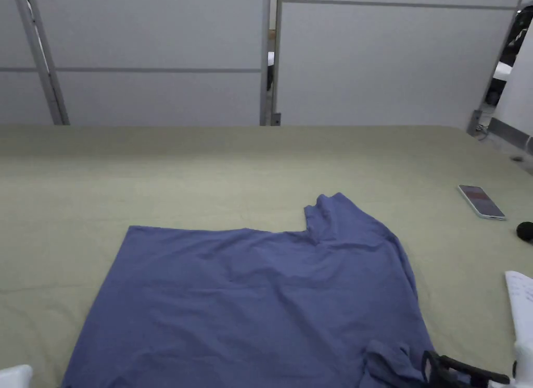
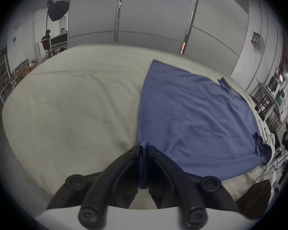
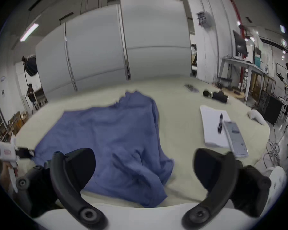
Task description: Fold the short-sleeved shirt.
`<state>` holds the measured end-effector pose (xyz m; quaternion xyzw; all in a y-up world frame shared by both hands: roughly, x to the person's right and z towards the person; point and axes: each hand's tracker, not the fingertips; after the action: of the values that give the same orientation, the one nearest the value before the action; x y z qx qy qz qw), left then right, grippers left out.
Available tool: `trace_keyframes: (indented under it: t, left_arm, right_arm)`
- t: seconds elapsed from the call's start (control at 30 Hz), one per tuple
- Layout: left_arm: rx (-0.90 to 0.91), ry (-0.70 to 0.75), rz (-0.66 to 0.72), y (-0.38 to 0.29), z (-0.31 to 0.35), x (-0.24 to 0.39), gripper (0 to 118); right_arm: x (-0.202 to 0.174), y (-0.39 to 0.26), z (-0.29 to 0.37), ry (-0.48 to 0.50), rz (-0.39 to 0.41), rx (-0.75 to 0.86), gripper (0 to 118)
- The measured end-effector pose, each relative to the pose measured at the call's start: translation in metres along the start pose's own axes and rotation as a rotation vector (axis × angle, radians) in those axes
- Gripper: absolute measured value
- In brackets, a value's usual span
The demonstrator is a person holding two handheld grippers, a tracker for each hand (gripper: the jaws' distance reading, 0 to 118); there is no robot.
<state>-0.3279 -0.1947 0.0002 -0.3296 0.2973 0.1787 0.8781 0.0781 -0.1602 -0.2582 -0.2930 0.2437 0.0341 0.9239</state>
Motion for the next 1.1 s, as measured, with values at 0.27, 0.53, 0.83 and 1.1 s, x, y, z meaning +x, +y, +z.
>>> trace_keyframes:
  t: [0.27, 0.53, 0.83, 1.1]
  left_arm:
    - [0.003, -0.024, 0.028, 0.007, 0.004, -0.013, 9]
    - [0.105, -0.104, 0.084, 0.043, 0.033, -0.003, 9]
    - [0.078, -0.06, 0.036, 0.158, -0.072, 0.007, 9]
    - [-0.073, 0.01, 0.081, 0.16, -0.171, -0.007, 19]
  right_arm:
    - [0.042, -0.05, -0.037, -0.075, -0.072, -0.281, 19]
    - [0.024, -0.008, -0.007, 0.0, -0.094, -0.026, 12]
    - [0.02, 0.09, -0.121, 0.002, -0.053, -0.053, 12]
    - [0.016, 0.084, -0.205, -0.03, -0.026, -0.197, 13]
